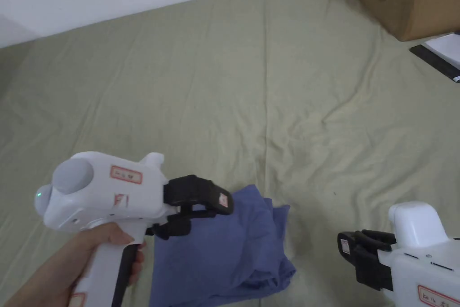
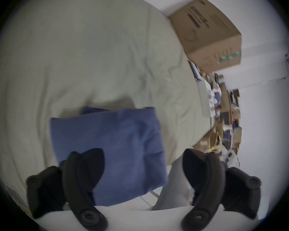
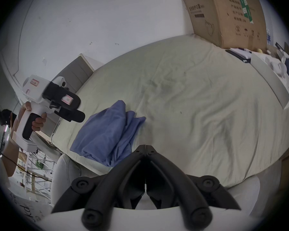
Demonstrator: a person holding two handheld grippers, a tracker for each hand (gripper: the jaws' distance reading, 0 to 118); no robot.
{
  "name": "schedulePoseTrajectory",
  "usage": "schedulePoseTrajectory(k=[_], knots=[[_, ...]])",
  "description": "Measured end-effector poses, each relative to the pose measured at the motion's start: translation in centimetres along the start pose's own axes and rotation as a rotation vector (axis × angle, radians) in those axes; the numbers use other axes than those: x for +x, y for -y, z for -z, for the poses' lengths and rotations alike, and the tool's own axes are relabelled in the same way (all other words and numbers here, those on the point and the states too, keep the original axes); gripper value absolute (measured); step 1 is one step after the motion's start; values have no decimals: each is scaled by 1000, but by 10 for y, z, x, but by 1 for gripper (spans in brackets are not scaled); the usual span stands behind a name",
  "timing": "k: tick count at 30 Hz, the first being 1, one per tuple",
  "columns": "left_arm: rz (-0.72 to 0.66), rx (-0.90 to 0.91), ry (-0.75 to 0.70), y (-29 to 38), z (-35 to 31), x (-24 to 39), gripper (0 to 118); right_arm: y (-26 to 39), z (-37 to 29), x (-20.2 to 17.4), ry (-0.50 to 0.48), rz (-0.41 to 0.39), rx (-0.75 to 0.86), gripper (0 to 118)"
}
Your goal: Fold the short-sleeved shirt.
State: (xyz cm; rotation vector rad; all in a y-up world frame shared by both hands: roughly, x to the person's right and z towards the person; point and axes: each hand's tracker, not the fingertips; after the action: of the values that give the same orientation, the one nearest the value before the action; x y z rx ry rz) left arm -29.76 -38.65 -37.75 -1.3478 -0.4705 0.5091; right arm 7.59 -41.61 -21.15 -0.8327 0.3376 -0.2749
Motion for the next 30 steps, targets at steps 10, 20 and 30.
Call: schedulePoseTrajectory(k=[10, 20, 30], knots=[[64, 20, 100, 20, 51, 8, 2, -2, -3, -27, -24, -84, 70, 0], [149, -197, 95, 36, 152, 40, 0, 7, -10, -20, 12, -84, 43, 0], [201, -82, 167, 46, 99, 42, 0, -3, -6, -32, 15, -137, 30, 0]])
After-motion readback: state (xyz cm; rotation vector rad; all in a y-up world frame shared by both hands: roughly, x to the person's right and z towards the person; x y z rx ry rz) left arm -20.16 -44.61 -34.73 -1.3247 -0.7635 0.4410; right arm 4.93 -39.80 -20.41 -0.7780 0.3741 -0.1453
